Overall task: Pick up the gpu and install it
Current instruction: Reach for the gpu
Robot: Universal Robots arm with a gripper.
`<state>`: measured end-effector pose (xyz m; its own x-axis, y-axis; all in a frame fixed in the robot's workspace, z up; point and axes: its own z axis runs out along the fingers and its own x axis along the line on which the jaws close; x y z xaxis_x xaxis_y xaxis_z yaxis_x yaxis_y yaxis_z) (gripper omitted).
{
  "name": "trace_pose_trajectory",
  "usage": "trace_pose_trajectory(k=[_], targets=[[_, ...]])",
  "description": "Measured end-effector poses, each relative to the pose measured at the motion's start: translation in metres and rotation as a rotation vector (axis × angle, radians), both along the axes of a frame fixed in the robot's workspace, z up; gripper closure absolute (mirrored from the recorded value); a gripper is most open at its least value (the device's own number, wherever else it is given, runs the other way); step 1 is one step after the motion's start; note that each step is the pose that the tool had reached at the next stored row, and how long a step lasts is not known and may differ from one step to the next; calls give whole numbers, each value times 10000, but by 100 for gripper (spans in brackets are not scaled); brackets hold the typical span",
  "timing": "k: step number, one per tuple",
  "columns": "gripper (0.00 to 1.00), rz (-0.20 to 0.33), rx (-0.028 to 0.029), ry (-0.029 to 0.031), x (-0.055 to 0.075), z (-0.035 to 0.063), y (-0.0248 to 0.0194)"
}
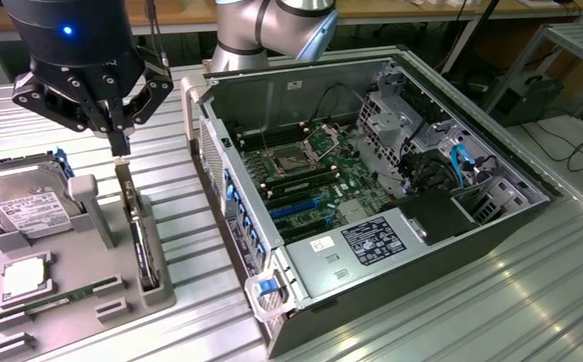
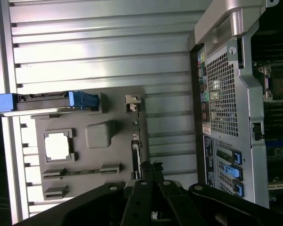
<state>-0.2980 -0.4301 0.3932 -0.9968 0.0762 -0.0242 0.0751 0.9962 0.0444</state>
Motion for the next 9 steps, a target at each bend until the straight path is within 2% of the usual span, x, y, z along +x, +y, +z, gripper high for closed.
trace_pose_trajectory(k=[9], targets=[[89,0,0,0,-21,0,-5]])
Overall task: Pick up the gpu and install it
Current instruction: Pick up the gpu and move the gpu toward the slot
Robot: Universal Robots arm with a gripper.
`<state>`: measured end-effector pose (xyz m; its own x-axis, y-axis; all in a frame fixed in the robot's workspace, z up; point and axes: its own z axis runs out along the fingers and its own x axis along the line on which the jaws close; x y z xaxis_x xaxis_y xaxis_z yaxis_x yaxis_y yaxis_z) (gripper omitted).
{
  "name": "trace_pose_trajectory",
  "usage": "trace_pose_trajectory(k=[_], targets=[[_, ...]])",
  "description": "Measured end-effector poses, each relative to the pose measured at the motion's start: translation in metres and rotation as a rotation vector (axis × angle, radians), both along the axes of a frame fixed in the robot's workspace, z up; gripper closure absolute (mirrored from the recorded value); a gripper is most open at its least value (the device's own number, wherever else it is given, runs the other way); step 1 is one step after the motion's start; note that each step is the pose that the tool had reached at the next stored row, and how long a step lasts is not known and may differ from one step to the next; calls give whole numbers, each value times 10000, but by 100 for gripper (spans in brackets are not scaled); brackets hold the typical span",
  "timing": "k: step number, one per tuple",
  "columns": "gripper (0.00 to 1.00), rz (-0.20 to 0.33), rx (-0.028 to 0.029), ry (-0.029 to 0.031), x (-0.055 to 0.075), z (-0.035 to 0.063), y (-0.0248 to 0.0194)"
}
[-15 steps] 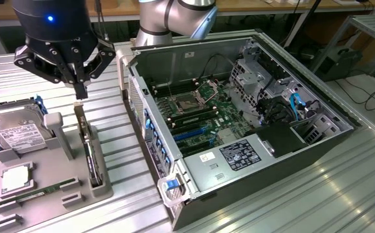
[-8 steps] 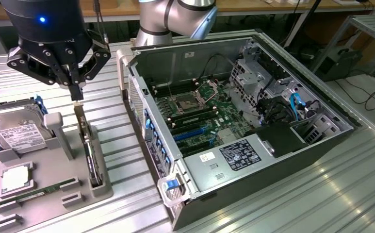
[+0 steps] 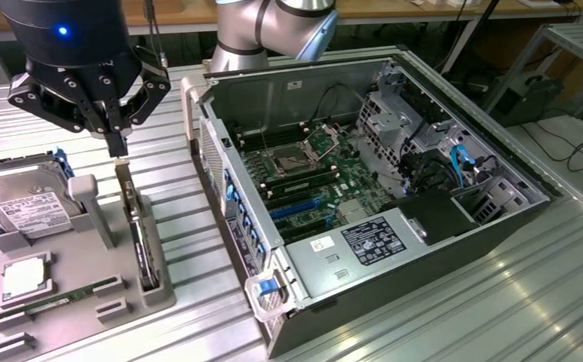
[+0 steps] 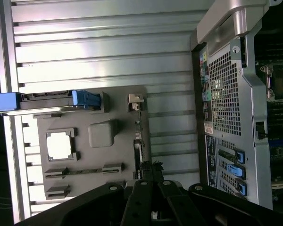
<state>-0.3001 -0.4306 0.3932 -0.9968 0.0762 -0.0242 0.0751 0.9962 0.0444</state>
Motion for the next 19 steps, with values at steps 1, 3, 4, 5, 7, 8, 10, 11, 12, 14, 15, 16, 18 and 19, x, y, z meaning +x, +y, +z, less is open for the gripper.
trace_pose_trajectory(k=[1,3,4,5,7,8,10,11,12,14,15,16,18,19], targets=[[89,0,0,0,0,0,0],[89,0,0,0,0,0,0],[89,0,0,0,0,0,0],[89,0,0,0,0,0,0],[89,0,-1,0,0,0,0],[89,0,0,0,0,0,0],[83,1,0,0,0,0,0],[83,0,-1,1,0,0,0],[76,0,0,0,0,0,0],[71,0,0,0,0,0,0],[64,0,0,1,0,0,0],[52,0,0,0,0,0,0],[40,0,-2,0,0,0,0],[40,2,-5,1,0,0,0]])
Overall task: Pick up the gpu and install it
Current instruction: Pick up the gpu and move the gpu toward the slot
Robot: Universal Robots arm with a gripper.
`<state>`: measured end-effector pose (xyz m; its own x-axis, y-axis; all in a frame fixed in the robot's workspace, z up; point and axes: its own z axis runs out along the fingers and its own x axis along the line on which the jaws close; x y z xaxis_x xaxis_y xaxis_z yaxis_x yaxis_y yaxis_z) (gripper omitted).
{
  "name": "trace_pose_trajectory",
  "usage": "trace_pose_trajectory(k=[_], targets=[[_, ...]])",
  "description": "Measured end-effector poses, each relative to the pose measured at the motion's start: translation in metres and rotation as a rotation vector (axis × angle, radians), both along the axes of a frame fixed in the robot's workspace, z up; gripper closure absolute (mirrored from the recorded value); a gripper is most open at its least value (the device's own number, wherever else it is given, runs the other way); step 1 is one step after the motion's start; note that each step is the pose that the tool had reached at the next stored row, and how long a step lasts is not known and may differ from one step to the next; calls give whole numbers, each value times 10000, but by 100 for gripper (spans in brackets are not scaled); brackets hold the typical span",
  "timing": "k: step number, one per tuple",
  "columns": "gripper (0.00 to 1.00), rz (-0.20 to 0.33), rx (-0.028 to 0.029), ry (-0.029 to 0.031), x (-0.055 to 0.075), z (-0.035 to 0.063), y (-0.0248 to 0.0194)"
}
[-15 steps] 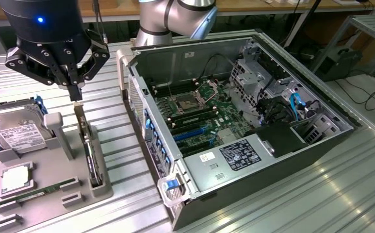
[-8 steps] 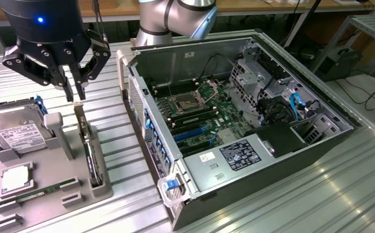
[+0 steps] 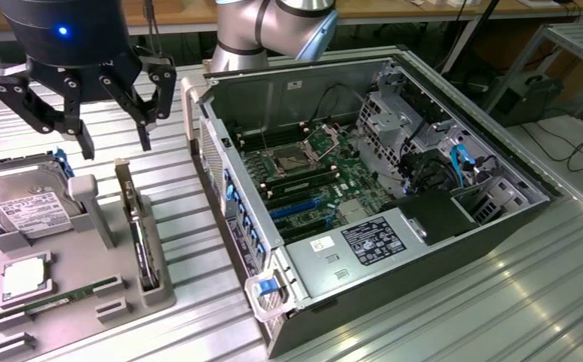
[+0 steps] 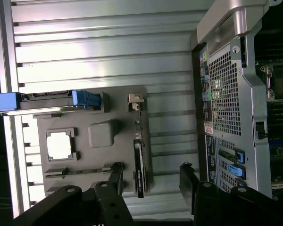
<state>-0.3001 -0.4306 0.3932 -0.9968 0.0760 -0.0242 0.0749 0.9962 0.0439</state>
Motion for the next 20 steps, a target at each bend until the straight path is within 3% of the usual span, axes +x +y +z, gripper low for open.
trace_pose_trajectory(k=[13,20], targets=[[40,32,-15,12,0,-90,-11],[40,56,-16,12,0,-152,-42]])
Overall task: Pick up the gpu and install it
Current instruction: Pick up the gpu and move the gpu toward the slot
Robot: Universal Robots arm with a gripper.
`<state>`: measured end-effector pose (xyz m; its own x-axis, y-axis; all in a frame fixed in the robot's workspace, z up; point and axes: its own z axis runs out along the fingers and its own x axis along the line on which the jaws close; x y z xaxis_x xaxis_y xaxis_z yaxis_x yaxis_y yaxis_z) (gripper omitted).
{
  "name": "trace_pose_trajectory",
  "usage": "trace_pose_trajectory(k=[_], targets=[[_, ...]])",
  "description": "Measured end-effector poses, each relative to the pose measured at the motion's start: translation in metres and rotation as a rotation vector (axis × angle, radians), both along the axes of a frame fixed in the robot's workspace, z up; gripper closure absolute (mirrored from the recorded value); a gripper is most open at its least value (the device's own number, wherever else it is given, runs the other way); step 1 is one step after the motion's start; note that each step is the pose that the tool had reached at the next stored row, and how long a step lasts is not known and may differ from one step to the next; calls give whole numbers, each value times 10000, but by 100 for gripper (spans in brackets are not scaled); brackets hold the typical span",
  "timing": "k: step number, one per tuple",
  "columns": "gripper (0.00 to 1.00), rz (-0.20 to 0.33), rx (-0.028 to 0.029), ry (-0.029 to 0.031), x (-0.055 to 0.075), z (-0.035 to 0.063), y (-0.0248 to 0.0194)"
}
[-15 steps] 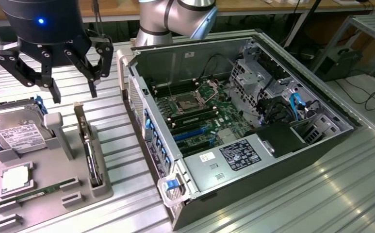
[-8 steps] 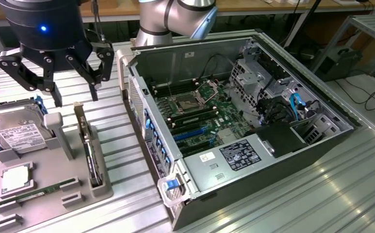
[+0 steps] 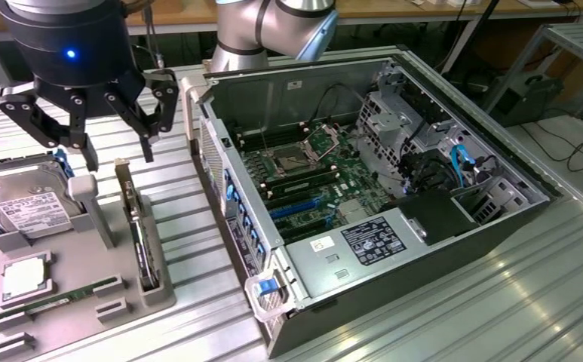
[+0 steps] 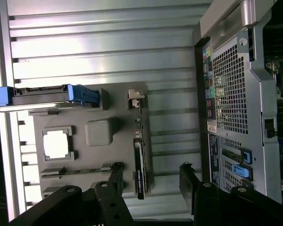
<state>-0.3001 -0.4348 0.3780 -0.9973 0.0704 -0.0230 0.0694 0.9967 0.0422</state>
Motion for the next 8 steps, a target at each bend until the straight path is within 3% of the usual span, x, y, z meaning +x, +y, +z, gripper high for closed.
trace_pose_trajectory(k=[8], targets=[[40,126,-2,3,0,-57,-23]])
